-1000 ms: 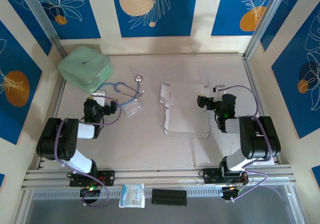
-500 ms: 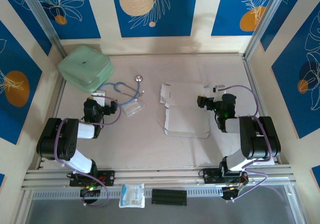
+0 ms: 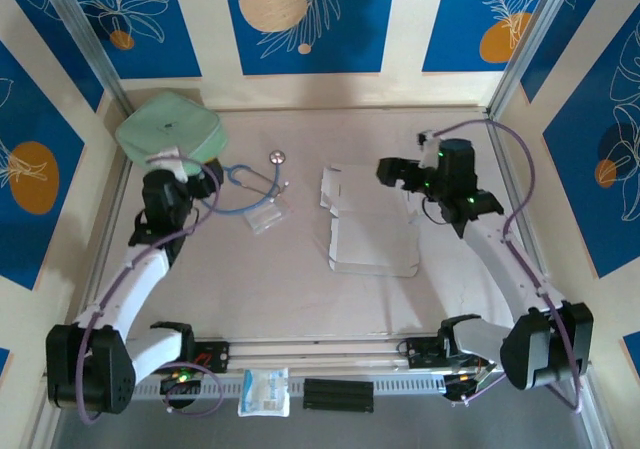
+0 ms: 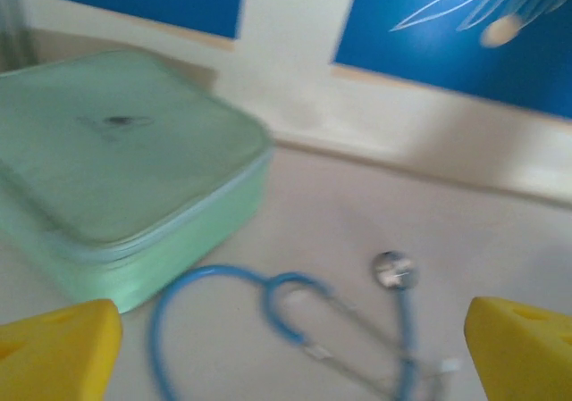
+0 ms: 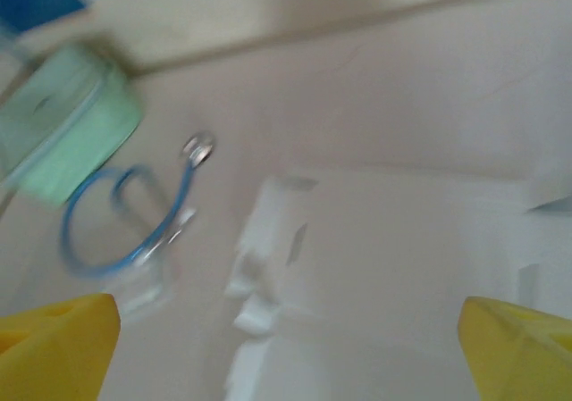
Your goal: Fold the paper box
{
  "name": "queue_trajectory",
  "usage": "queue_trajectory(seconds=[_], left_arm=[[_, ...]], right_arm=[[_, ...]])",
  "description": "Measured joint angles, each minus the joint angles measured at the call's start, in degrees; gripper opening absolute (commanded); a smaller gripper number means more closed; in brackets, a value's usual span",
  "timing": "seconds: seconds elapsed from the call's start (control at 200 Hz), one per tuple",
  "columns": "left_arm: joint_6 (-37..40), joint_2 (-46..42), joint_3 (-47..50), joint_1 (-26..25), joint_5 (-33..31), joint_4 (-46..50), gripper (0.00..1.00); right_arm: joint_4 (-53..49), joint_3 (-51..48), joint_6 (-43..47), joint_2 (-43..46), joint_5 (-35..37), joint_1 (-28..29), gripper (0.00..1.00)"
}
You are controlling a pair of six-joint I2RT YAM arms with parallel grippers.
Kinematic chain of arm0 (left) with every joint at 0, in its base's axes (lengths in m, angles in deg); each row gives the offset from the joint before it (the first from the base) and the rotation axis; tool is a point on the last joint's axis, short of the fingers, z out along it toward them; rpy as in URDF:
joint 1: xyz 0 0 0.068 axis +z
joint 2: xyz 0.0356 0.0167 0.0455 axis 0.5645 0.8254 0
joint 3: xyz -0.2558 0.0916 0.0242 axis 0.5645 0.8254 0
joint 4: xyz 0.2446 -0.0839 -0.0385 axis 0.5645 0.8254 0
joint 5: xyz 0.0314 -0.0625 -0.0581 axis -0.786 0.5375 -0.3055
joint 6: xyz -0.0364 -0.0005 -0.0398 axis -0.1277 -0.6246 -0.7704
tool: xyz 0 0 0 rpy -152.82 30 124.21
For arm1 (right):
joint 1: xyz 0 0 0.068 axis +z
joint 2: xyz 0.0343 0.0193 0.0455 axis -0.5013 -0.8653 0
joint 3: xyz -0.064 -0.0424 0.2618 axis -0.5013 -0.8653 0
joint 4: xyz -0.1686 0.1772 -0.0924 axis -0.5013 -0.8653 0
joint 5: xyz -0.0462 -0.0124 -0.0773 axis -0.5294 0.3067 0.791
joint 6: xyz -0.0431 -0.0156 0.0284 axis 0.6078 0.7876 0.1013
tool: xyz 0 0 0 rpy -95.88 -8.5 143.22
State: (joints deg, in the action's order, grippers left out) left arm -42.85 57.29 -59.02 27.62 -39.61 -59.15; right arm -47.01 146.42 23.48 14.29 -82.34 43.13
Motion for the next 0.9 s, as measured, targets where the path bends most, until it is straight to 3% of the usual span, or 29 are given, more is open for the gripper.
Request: queue_trajectory(seconds=[0.155, 0.26, 0.36, 0.655, 0.9], left_arm=[[-7.82, 8.68, -14.12, -10.99, 6.78, 16.96, 0.86], [-8.68, 19.96, -22.38, -20.02, 9.31, 26.71, 0.82], [-8.02, 30.97, -30.16, -24.9, 10.58, 32.61, 0.78], [-1.84, 59.63, -56.28, -25.94, 11.82, 41.38, 0.68], [1.46, 71.38, -67.63, -25.9, 15.91, 44.3, 0.46]], right_arm=[[-14.21, 7.98, -0.22, -8.24, -4.92, 8.63, 0.98], [-19.15, 8.5, -0.76, -10.6, -6.64, 9.62, 0.97], [-21.66, 8.5, -1.57, -10.62, -6.78, 9.55, 0.97], [-22.75, 6.38, -2.78, -4.74, -5.62, 9.27, 0.98], [-22.91, 5.07, -2.8, -2.27, -4.76, 7.58, 0.98]])
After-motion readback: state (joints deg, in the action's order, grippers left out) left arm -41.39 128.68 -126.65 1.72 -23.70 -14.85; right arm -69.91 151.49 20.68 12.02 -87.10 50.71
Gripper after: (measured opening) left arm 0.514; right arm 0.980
